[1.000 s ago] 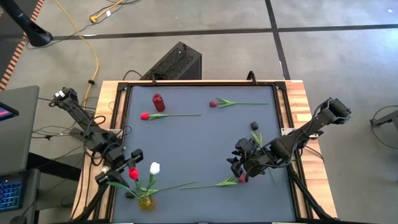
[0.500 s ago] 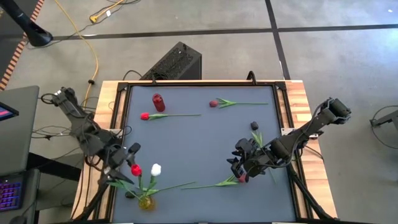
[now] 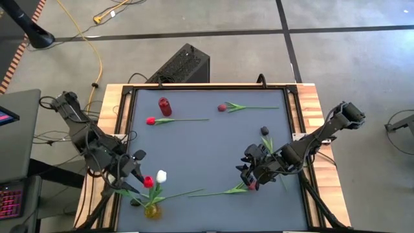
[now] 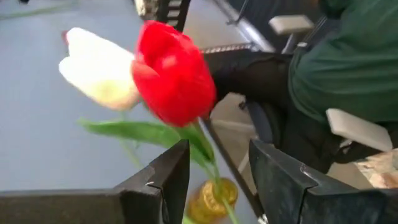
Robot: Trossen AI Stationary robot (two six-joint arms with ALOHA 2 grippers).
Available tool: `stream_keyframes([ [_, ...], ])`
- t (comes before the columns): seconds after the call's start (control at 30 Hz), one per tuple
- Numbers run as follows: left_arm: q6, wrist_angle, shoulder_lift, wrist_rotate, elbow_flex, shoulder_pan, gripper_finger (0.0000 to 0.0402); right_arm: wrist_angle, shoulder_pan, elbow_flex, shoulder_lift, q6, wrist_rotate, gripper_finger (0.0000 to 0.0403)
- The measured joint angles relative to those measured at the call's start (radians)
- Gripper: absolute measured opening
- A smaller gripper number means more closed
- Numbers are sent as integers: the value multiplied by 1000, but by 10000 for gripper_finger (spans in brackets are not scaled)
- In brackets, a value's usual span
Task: Sort flowers into vase by color
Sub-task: Put the red tulip into the yellow vase
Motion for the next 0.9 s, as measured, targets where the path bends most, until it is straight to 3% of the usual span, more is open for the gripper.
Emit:
stream_keyframes([
  [0.23,-90,-248,67,-68,132,1,154,0,0,0,0,-3,-26,240],
  [0.6,-91,-350,82,-111,264,1,154,53,0,0,0,-52,-33,240],
  [0.77,-125,-485,82,-260,326,1,154,54,-8,0,0,-59,-9,240],
  [0.9,-179,-571,81,-395,331,5,154,105,-62,0,0,-156,-1,240],
])
